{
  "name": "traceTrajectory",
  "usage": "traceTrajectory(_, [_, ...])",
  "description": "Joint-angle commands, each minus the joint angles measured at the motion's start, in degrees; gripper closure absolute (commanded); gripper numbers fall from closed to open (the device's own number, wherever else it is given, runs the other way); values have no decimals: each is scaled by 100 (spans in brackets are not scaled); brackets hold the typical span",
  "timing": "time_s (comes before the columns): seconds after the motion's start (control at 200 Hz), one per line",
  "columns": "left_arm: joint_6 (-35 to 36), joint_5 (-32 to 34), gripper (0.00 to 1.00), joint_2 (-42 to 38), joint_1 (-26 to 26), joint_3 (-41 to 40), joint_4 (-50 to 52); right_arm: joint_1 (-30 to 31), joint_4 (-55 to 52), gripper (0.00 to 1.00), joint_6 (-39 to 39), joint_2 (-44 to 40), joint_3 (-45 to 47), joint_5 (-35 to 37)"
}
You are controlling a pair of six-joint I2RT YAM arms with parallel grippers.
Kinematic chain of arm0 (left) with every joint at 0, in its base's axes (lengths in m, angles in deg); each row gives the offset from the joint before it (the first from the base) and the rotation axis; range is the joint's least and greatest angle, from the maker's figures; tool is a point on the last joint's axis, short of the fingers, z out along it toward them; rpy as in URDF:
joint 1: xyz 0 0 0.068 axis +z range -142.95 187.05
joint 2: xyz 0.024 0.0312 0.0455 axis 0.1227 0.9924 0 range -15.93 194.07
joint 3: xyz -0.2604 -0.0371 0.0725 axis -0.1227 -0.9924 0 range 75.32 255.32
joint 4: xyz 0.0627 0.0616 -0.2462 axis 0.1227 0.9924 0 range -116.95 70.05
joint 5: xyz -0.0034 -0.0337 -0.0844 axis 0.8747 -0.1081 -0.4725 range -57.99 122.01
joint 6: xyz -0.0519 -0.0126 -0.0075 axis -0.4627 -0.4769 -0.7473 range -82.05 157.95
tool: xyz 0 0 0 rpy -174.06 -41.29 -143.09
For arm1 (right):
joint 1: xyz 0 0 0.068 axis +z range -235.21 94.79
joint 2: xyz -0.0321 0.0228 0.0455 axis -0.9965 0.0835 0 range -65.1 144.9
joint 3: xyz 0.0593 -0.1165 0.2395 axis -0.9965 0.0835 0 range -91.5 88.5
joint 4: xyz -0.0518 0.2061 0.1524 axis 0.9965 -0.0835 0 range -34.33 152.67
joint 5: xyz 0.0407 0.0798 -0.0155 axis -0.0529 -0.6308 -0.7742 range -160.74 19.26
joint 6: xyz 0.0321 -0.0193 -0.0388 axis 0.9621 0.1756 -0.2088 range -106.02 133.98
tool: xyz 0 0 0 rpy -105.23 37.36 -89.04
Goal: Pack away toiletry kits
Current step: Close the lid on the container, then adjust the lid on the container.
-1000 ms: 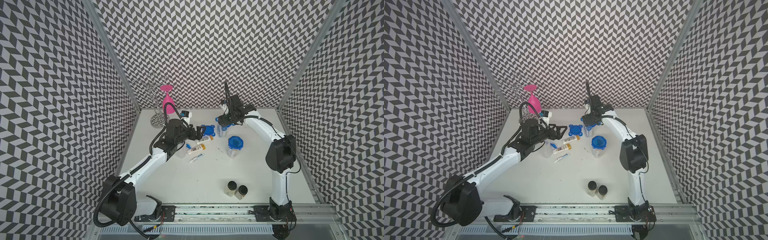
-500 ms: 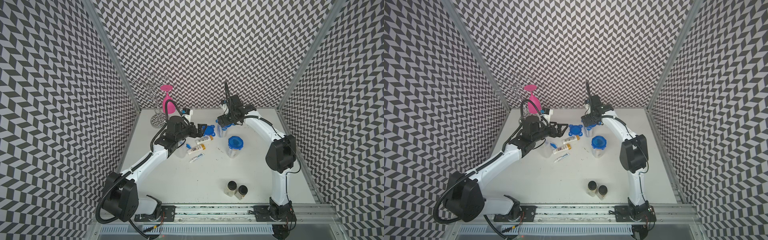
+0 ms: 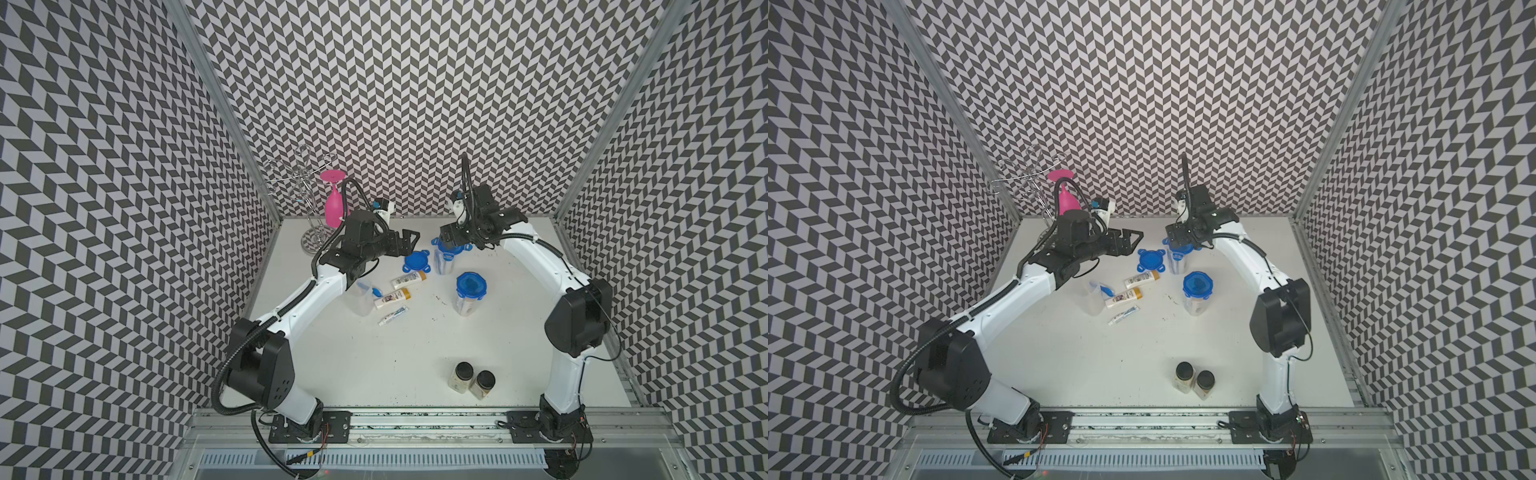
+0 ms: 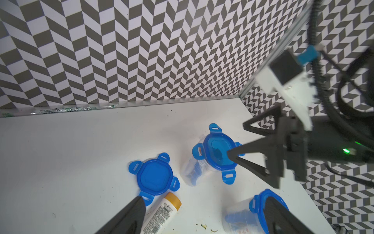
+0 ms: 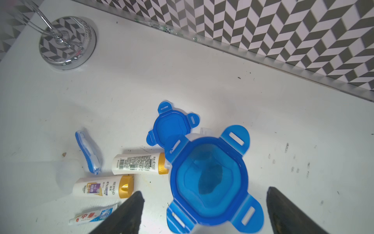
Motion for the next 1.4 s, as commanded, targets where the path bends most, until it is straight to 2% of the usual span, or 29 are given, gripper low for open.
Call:
traceTrajectory(0.0, [-156, 290, 8, 585, 7, 656, 571, -705, 98, 14, 527, -628, 677, -238])
traceTrajectory(0.12, [-206, 435, 8, 1343, -11, 1433, 747, -1152, 377, 26, 481, -1031, 1629, -444])
traceTrajectory(0.26, [-369, 614, 9, 1994, -85, 2046, 556, -1163, 364, 34, 278, -862, 1767, -582])
traceTrajectory(0.426, [-386, 1010, 9, 2774, -238, 2857, 522, -1103, 472, 35, 258, -564, 1760, -747])
traceTrajectory(0.601, [-263, 1172, 10, 3529, -373, 3954, 1119, -1038, 579, 36, 226, -369, 1790, -837])
traceTrajectory(0.981, [306, 1299, 11, 3740, -509, 4098, 1493, -998, 980, 38, 244, -195, 1673, -1241])
traceTrajectory(1.232, [606, 1449, 11, 4203, -544, 4872, 2204, -1005, 1075, 40, 259, -126, 1682, -1297])
traceTrajectory(1.392, [647, 1467, 13, 4323, -587, 5062, 2389, -1010, 1089, 40, 251, -52, 1603, -1248])
